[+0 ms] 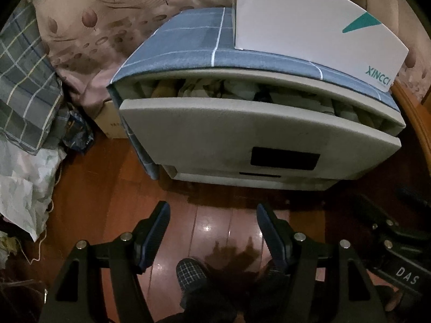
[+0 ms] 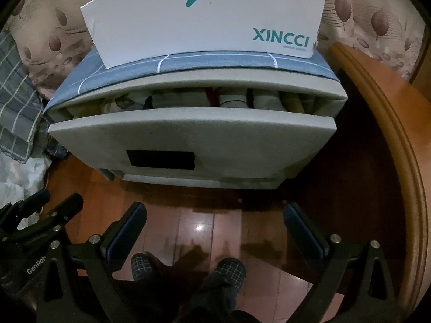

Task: Take underwear out of drawer
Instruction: 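Move both tools toward the front of the grey drawer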

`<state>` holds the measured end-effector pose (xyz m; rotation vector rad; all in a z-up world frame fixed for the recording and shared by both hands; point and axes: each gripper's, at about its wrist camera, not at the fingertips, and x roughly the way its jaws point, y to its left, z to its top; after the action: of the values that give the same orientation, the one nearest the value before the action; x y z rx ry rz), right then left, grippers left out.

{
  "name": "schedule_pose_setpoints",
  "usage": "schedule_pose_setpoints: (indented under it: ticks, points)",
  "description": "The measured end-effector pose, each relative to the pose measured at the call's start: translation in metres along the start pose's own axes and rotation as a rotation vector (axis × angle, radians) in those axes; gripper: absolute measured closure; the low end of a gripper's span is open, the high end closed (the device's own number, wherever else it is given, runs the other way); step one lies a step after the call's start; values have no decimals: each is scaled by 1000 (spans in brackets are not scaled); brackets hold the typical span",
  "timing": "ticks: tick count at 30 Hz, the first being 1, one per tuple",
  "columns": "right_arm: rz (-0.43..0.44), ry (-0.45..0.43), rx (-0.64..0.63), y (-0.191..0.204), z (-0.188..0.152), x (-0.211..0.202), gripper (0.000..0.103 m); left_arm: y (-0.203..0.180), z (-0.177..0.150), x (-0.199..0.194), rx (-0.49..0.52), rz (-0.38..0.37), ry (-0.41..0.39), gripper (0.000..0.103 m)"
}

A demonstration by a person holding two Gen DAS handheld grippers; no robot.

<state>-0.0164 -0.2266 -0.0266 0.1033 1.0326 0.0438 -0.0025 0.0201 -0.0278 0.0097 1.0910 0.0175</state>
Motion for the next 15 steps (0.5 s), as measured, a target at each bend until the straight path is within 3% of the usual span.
schedule_pose_setpoints:
  ticks: [15]
  points:
    - [-15, 0, 23, -1, -2, 2, 2, -3, 0, 3, -5, -9, 10, 35]
